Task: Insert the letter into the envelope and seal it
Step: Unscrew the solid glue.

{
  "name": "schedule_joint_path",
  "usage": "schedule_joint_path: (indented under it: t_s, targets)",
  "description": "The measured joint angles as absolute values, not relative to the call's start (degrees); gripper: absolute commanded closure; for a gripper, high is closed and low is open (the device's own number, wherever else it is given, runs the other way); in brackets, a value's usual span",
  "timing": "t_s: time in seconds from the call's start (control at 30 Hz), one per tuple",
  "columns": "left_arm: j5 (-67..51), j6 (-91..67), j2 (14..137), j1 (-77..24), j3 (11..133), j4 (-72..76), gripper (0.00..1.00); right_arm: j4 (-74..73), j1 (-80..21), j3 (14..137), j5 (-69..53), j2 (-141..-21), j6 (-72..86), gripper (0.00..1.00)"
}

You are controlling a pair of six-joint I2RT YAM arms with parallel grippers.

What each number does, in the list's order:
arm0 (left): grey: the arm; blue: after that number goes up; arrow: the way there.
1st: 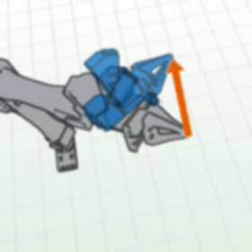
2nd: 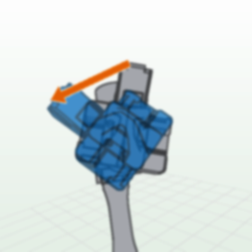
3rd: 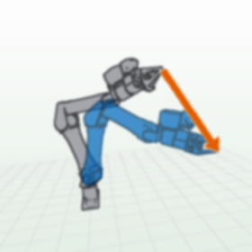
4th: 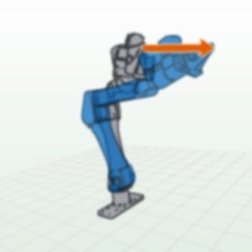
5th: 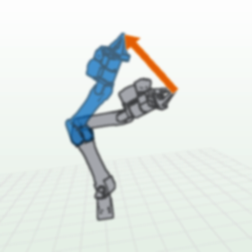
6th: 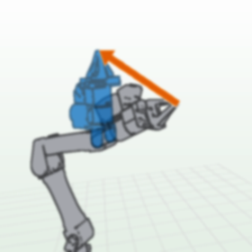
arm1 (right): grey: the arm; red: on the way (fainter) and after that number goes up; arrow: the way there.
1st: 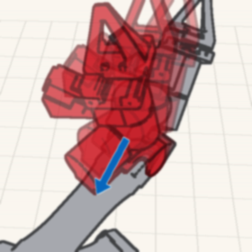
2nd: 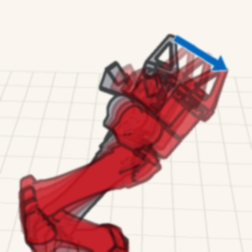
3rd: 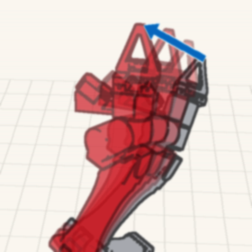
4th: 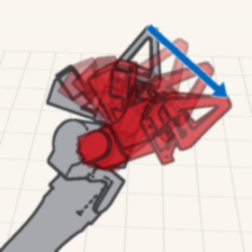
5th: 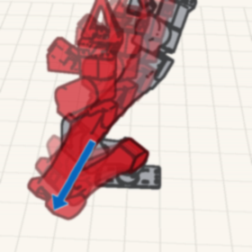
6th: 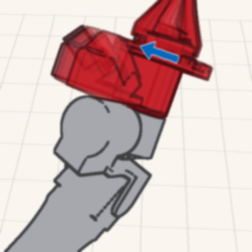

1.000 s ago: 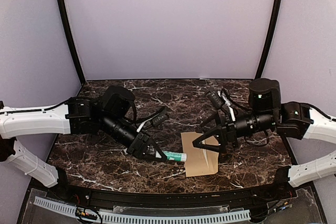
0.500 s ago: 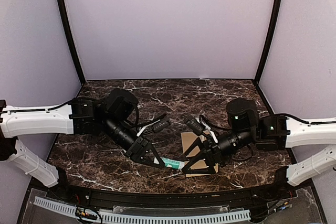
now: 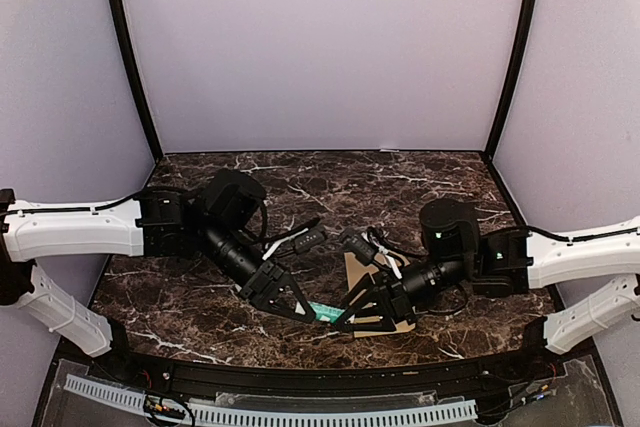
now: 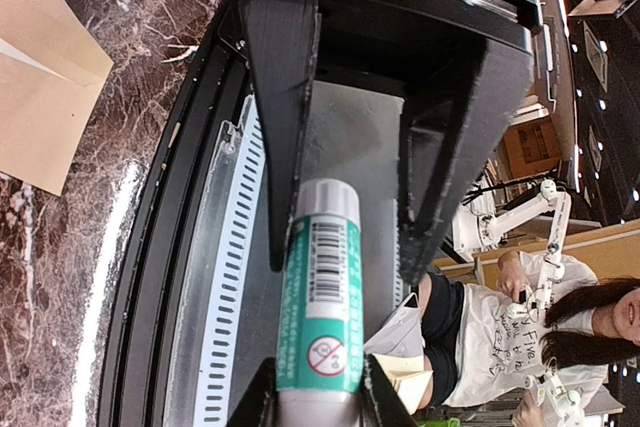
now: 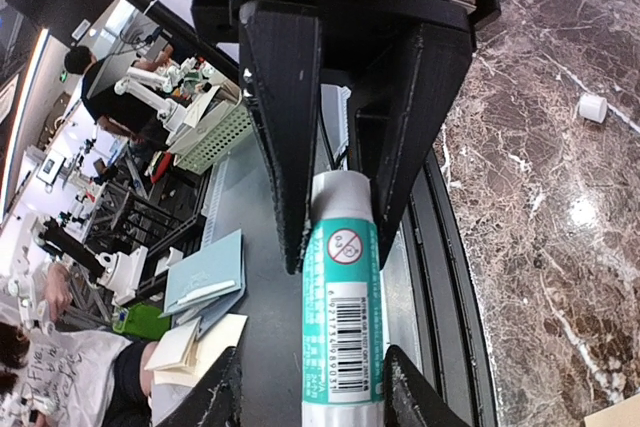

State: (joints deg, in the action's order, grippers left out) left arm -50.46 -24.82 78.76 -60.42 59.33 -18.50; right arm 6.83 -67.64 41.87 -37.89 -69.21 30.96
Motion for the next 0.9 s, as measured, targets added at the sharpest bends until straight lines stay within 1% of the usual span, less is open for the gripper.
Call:
schedule_joint_path:
  t_s: [0.13,0.2,0.23,0.27,0.3,0.33,0.37,0.4,0.43,0.47,0.5,0.6,0.77,0.9]
  targets:
    - [-50.81,-24.8,78.76,-60.42,59.33,-18.5,1.0,9.06,-67.68,41.21,-38.02,-70.22,32.12,0.74]
    - [-50.74,-24.69,78.76,-60.42,59.33,-18.55,1.0,10.24,-67.72,40.77,-38.17,-70.7,32.47,0.81]
    - [-50.81,-24.56,78.76,-60.42,59.33,-18.57,0.99,10.72,-67.72,40.6,-38.2,-70.96,32.77,0.84]
    - [-50.72,-24.49,78.76,-60.42,59.42,-18.83,0.95,11.03,-67.75,40.51,-38.39,-71.26,33.34,0.88]
    - [-50.7,-24.38,78.76,-60.42,59.48,-19.11,0.84,11.29,-67.77,40.45,-38.52,-71.44,33.56,0.9]
    - [-50.7,-24.27,78.78,-60.42,59.59,-19.44,0.75,11.62,-67.77,40.4,-38.59,-71.55,33.47,0.91]
    - [-50.65,-24.14,78.81,-60.42,59.7,-19.62,0.58,11.81,-67.79,40.34,-38.61,-71.57,33.61,0.91]
    - [-50.46,-24.01,78.81,-60.42,59.83,-19.81,0.52,12.27,-67.79,40.12,-38.54,-71.57,33.71,0.91]
    - [-49.89,-23.75,78.81,-60.45,59.99,-19.92,0.41,12.64,-67.79,39.94,-38.5,-71.57,33.82,0.91]
    - [-49.01,-23.64,78.81,-60.51,60.18,-19.92,0.37,13.19,-67.79,39.7,-38.24,-71.57,34.06,0.91]
    - [-48.25,-23.73,78.81,-60.53,60.29,-19.9,0.31,13.58,-67.83,39.46,-37.91,-71.5,34.2,0.91]
    - [-44.31,-24.45,78.15,-60.53,60.18,-18.48,0.25,13.91,-67.88,38.48,-36.01,-70.59,34.63,0.91]
    - [-34.13,-28.88,70.46,-60.53,55.37,-9.58,0.25,15.18,-67.9,36.16,-29.98,-65.78,35.38,0.91]
    - [-25.52,-34.11,62.22,-60.62,48.88,2.22,0.24,18.92,-67.9,34.89,-23.16,-62.41,36.38,0.92]
